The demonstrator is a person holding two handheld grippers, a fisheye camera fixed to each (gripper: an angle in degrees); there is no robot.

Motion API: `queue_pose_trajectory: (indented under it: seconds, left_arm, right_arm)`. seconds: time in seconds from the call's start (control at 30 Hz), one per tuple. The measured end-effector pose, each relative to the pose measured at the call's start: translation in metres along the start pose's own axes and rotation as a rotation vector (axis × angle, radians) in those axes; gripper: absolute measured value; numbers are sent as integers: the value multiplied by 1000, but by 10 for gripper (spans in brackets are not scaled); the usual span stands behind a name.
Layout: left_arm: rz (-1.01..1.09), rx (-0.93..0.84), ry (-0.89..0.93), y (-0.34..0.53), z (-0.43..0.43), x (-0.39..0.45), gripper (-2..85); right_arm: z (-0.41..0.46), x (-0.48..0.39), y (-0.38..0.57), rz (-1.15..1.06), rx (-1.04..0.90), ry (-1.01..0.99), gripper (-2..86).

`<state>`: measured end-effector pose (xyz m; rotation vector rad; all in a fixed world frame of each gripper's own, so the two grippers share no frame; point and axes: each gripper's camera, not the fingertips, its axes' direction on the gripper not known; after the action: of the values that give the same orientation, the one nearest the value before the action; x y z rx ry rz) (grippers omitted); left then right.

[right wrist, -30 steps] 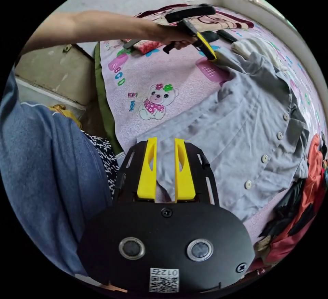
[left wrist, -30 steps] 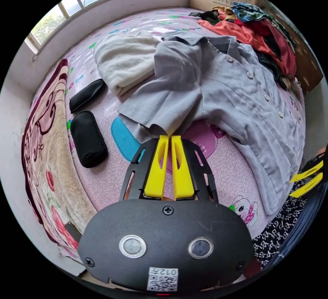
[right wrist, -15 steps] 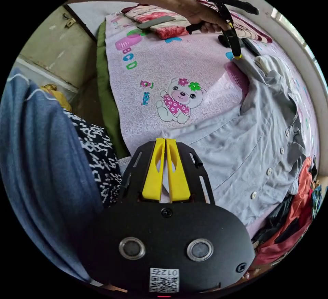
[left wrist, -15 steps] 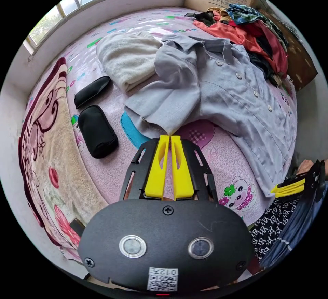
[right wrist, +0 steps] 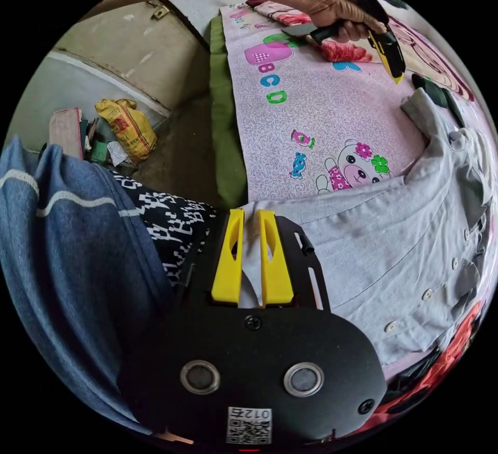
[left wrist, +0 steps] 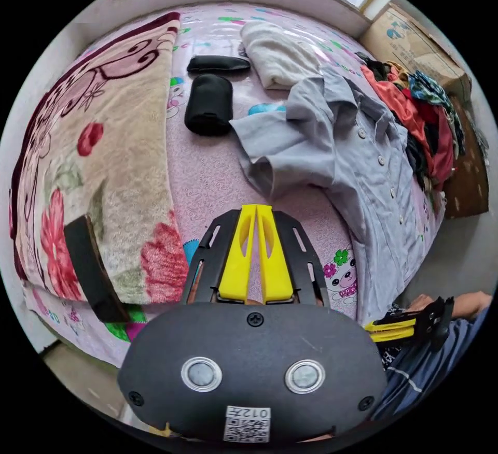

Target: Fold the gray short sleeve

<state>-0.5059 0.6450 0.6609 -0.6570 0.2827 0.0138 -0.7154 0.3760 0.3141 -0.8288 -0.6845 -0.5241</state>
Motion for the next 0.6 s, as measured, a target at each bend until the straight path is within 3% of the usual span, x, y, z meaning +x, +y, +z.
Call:
queue_pose_trajectory:
  seconds: [0.13, 0.3, 0.43, 0.6]
  left_arm:
    - [-62, 55, -51, 37, -18, 9, 3]
    - [213, 88, -12, 68, -29, 121, 3]
    - [443, 31, 108, 92, -11, 236, 2]
    - [554, -117, 10, 114, 32, 301, 1]
  right_arm:
    - [-42, 0, 40, 84, 119, -45, 78]
    - [-86, 10, 117, 310, 239, -98, 129]
    - [-110, 14, 197, 503, 253, 29, 133]
    - [-107, 43, 265, 709, 156, 191, 125]
